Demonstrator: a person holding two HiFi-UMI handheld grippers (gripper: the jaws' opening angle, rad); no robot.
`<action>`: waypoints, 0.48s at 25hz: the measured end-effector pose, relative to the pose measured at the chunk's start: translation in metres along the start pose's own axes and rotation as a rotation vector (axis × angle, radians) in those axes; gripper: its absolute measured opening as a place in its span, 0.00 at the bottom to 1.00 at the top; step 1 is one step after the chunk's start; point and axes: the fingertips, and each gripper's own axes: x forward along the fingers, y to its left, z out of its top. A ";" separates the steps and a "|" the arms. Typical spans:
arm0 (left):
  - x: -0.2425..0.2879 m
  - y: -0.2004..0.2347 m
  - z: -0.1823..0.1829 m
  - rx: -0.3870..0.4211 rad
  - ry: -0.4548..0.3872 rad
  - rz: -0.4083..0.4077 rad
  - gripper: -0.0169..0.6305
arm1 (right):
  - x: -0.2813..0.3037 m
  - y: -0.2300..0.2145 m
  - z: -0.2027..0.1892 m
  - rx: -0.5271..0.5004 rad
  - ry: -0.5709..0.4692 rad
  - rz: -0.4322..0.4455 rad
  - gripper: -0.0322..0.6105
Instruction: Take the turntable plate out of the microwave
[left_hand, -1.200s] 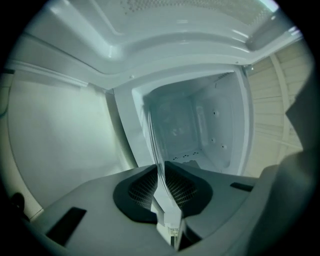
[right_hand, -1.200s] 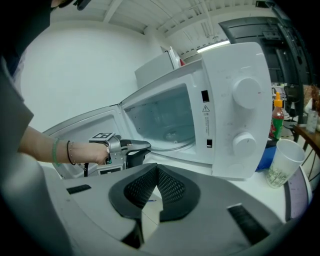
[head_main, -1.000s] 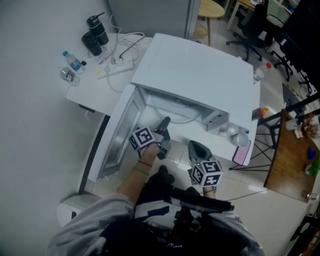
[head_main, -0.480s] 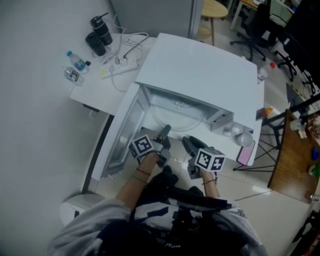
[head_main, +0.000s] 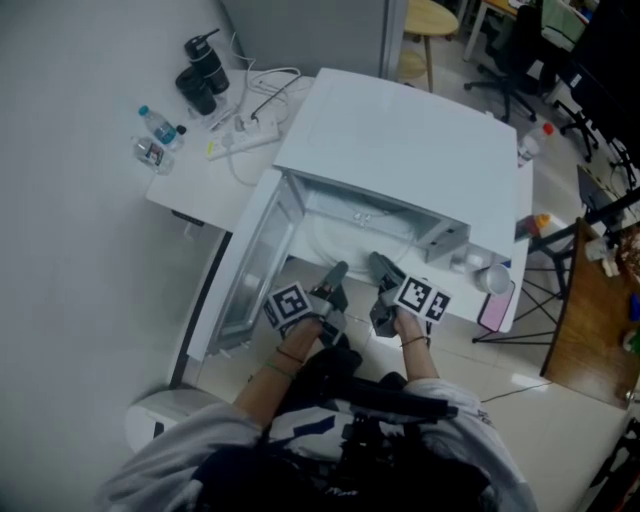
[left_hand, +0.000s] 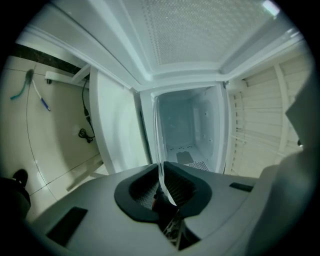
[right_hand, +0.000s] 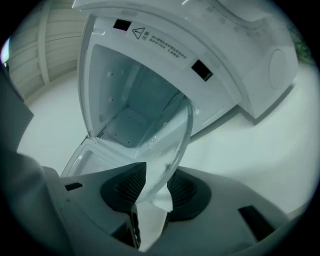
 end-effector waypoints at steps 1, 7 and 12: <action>-0.001 -0.001 0.000 0.002 -0.005 -0.006 0.07 | 0.000 0.000 0.000 0.025 -0.011 0.014 0.25; 0.003 0.000 0.007 0.111 0.020 -0.032 0.10 | -0.003 -0.001 0.004 0.108 -0.044 0.056 0.17; 0.025 -0.003 0.039 0.042 -0.079 -0.135 0.18 | -0.006 0.000 -0.004 0.102 -0.035 0.057 0.17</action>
